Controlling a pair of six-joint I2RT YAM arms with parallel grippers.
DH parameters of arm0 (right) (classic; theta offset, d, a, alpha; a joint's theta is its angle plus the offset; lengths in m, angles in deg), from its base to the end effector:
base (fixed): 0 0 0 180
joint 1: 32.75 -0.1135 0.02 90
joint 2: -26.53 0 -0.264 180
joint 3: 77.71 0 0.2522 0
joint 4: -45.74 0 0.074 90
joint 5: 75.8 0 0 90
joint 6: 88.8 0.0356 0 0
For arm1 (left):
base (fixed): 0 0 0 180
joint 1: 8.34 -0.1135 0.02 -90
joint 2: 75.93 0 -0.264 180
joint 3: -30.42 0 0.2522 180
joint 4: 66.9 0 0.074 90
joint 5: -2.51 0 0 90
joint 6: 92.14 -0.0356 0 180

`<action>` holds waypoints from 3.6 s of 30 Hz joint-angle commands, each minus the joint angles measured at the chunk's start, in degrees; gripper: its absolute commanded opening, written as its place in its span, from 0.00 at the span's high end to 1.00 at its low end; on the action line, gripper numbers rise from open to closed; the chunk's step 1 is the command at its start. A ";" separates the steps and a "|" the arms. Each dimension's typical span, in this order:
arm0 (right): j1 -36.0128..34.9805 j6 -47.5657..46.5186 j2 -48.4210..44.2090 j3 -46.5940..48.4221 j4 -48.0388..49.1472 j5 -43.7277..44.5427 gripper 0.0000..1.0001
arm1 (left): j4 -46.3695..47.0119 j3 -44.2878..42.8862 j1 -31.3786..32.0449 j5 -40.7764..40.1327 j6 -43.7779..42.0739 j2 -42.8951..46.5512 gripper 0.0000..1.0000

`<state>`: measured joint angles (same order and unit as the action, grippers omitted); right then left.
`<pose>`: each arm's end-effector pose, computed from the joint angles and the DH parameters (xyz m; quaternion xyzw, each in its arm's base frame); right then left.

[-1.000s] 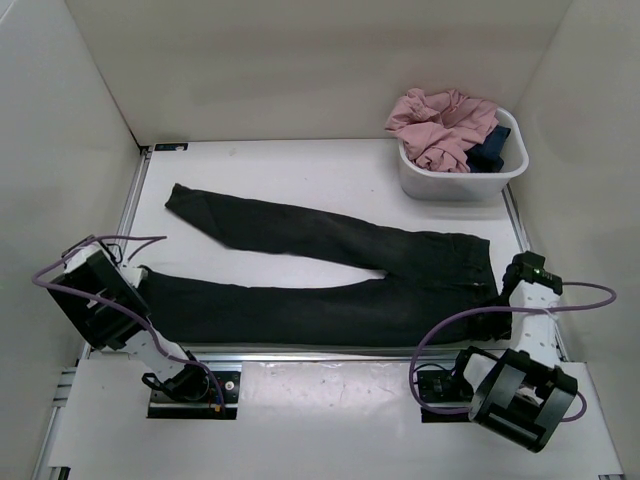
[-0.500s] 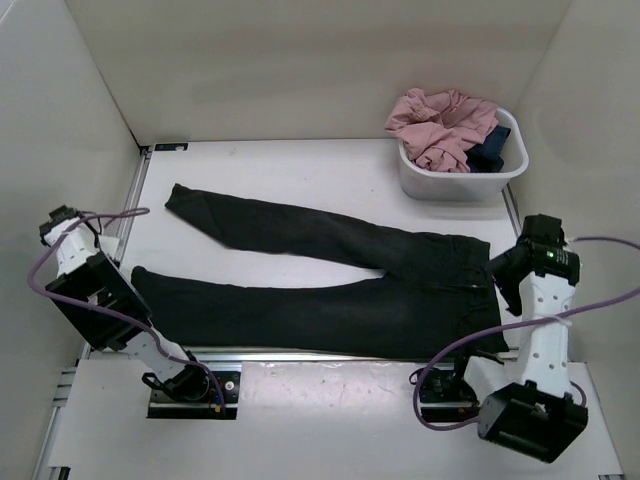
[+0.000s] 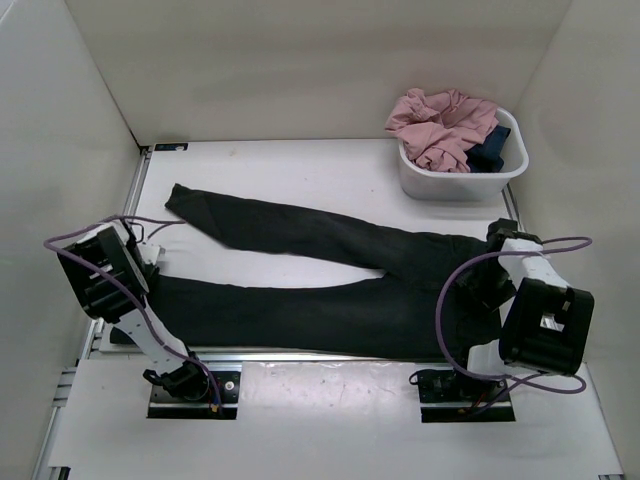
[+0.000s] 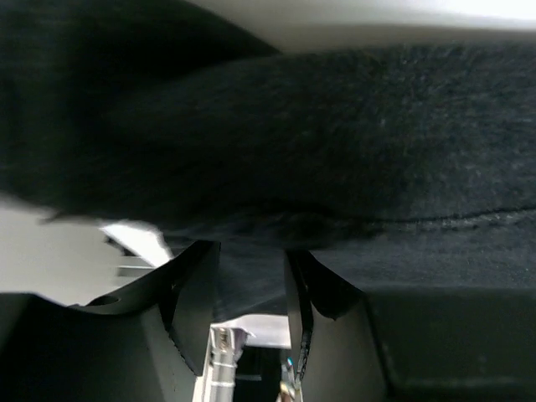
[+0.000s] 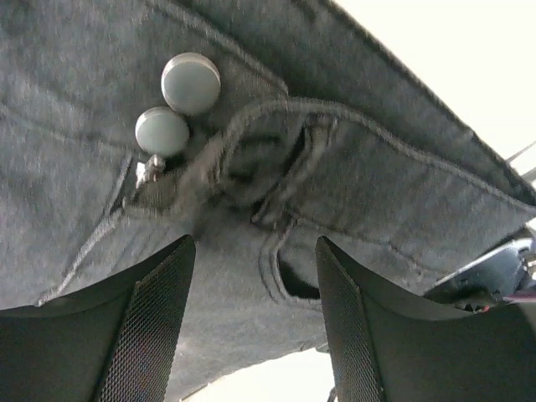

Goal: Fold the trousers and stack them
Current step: Flatten the trousers out, then fold the trousers

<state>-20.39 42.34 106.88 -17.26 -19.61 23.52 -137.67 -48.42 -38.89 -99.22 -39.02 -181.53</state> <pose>0.2155 -0.0531 0.1792 0.4512 0.8877 -0.0684 0.0602 0.2563 0.1597 0.1463 -0.0615 -0.9907 -0.0486 0.1109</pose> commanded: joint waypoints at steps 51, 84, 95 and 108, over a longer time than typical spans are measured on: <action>-0.67 -4.06 32.58 32.84 7.65 -2.55 1.00 | 11.40 -8.15 14.81 11.63 9.90 2.49 0.69; -1.29 -12.84 35.39 38.64 2.81 -3.17 1.00 | 0.59 -44.88 7.87 15.50 15.88 -26.05 0.08; -1.29 -11.62 36.54 39.69 2.81 -1.50 1.00 | 0.59 -43.73 8.92 27.35 13.25 -28.08 0.67; 2.32 -11.61 27.95 45.09 7.55 -6.59 1.00 | 2.17 -63.94 8.92 25.27 11.85 -20.71 0.86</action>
<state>-20.13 31.29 142.38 27.64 -16.88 18.21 -138.57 -107.55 -30.06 -72.16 -25.93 -208.94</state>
